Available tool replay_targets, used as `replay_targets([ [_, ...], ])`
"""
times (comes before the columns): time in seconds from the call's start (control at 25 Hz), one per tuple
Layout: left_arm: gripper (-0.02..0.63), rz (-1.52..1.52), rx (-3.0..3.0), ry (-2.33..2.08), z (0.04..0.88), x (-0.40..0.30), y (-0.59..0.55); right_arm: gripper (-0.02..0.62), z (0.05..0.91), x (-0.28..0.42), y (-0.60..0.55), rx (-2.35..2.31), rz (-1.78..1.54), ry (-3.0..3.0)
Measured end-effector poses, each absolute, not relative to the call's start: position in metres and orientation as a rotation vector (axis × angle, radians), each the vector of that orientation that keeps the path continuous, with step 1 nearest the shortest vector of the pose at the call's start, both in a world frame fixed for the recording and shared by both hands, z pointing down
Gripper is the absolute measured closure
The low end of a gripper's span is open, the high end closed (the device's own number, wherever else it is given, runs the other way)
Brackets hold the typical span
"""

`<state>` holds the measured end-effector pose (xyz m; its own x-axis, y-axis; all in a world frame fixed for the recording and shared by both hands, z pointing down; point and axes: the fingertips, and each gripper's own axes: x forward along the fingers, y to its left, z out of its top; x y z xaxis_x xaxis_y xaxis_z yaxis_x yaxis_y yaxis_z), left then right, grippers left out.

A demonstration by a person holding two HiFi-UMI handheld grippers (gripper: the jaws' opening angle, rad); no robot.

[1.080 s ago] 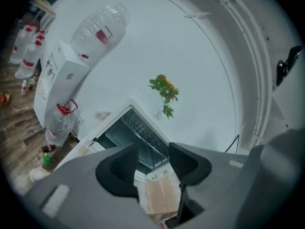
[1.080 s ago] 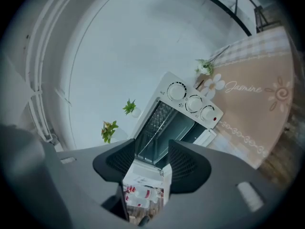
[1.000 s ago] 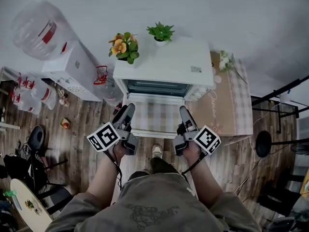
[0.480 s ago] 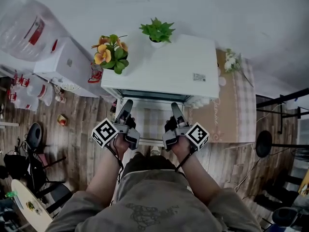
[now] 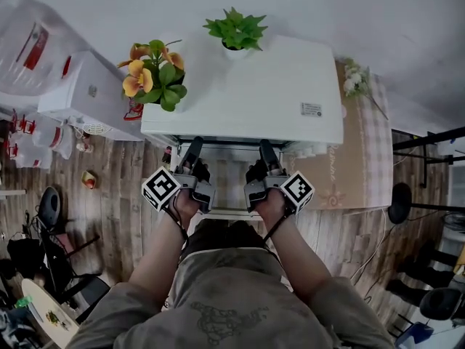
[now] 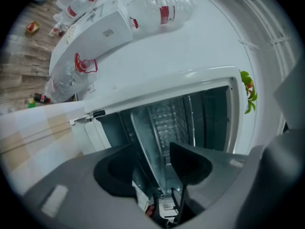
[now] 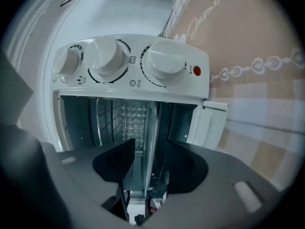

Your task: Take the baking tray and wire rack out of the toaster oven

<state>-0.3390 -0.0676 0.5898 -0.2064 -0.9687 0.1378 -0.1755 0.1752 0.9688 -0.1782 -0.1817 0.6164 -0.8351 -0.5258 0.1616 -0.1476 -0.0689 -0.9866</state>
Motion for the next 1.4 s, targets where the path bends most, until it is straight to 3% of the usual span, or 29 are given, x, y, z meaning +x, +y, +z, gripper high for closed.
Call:
replay_targets([
  [0.72,0.41,-1.398,1.153,-1.48,0.607,-0.377,-0.117,0.383,0.629,-0.229,-0.221,-0.686,-1.901,1.81],
  [0.96,0.489,-1.433,1.118,-1.441,0.609,-0.383,-0.12,0.492,0.632,-0.233,-0.226,-0.687,-1.903,1.791],
  [1.04,0.558,-1.422,1.102,-1.436,0.614,-0.383,-0.118,0.551,0.631,-0.233,-0.225,-0.693,-1.916,1.776],
  [1.4,0.58,-1.397,1.054,-1.438,0.619,-0.362,-0.087,0.558,0.63,-0.213,-0.195,-0.716,-1.947,1.786],
])
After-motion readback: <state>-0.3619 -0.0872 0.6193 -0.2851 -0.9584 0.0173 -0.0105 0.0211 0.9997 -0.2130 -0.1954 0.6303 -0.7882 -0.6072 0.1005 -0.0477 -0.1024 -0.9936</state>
